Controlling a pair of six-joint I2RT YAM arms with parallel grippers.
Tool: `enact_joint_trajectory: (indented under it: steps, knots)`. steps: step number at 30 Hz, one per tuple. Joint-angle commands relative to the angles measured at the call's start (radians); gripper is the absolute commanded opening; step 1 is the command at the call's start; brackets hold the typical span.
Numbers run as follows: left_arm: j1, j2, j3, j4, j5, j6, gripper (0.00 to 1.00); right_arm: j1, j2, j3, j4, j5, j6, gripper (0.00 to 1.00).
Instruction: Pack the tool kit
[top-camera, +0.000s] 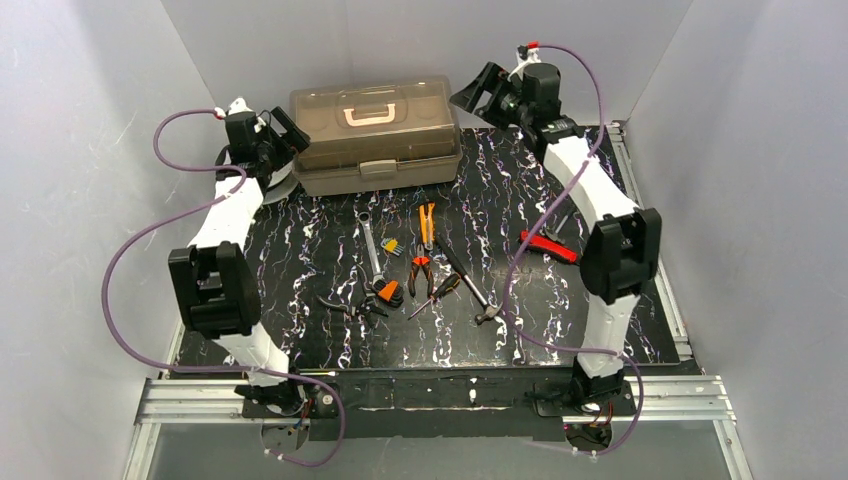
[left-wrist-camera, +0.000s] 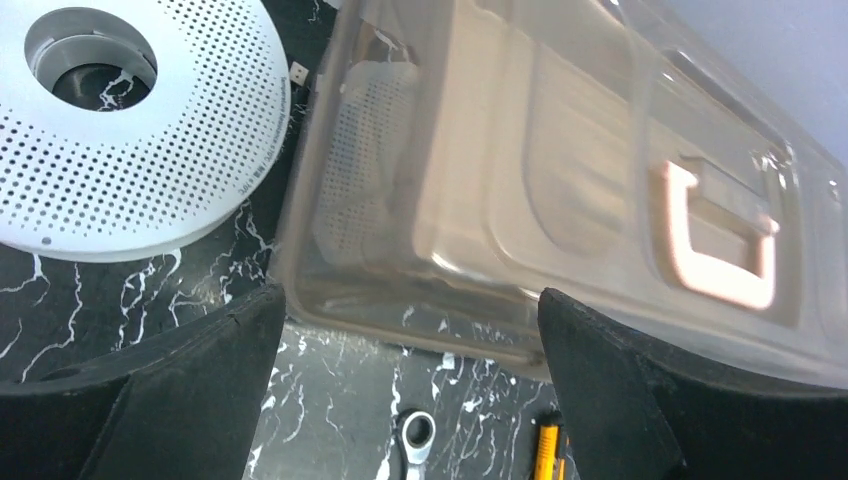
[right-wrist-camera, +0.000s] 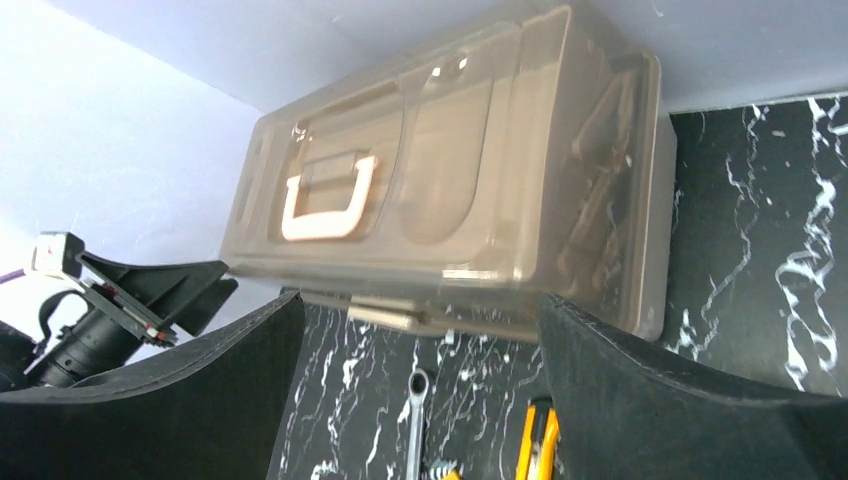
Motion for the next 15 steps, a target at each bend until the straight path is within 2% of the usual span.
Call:
enact_joint_trajectory:
  steps: [1, 4, 9, 15]
  knots:
    - [0.018, 0.067, 0.102, -0.008, 0.075, -0.01, 0.98, -0.003, 0.147, 0.205, -0.078, 0.002, 0.015, 0.93]
    - [0.023, 0.144, 0.174, -0.016, 0.095, -0.015, 0.98, -0.001, 0.223, 0.305, -0.109, 0.009, 0.018, 0.93]
    - [0.027, 0.235, 0.251, -0.007, 0.169, -0.028, 0.98, -0.001, 0.284, 0.333, -0.106, 0.02, 0.026, 0.93]
    - [0.027, 0.242, 0.186, 0.099, 0.255, -0.081, 0.9, 0.018, 0.312, 0.326, -0.121, 0.003, 0.017, 0.9]
